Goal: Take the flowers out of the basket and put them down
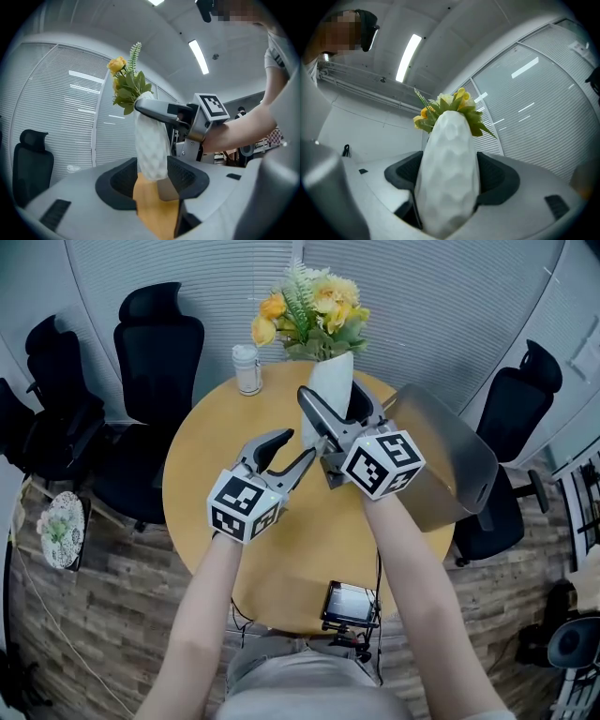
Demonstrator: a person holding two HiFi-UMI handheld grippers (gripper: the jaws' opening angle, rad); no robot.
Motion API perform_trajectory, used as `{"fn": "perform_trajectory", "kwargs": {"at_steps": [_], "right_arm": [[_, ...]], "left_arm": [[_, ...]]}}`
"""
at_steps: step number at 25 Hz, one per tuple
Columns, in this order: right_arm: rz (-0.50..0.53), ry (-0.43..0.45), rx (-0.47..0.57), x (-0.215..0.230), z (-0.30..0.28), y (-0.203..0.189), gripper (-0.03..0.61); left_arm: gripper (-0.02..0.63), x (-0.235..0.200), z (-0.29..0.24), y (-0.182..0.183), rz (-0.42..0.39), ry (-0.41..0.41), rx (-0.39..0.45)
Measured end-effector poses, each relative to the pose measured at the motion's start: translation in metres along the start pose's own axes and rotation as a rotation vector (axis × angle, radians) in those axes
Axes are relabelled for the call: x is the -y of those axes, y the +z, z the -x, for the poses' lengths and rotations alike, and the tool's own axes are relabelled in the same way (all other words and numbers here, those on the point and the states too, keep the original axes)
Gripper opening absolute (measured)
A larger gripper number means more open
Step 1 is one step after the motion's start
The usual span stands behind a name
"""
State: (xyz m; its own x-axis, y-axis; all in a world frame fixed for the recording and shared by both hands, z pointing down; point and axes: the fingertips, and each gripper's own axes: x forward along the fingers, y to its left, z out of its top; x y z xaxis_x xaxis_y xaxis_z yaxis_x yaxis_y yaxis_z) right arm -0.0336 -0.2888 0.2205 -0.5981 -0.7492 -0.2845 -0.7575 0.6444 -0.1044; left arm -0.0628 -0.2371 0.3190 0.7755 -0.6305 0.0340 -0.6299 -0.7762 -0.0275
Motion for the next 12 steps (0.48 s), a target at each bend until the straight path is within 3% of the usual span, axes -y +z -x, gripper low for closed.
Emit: {"fn": "perform_trajectory", "kwargs": {"at_steps": [12], "right_arm": [[-0.017,-0.005,-0.021,0.009,-0.009,-0.029,0.374]], "left_arm": [[0.193,-0.018,-0.007,-0.032,0.055,0.017,-0.001]]}}
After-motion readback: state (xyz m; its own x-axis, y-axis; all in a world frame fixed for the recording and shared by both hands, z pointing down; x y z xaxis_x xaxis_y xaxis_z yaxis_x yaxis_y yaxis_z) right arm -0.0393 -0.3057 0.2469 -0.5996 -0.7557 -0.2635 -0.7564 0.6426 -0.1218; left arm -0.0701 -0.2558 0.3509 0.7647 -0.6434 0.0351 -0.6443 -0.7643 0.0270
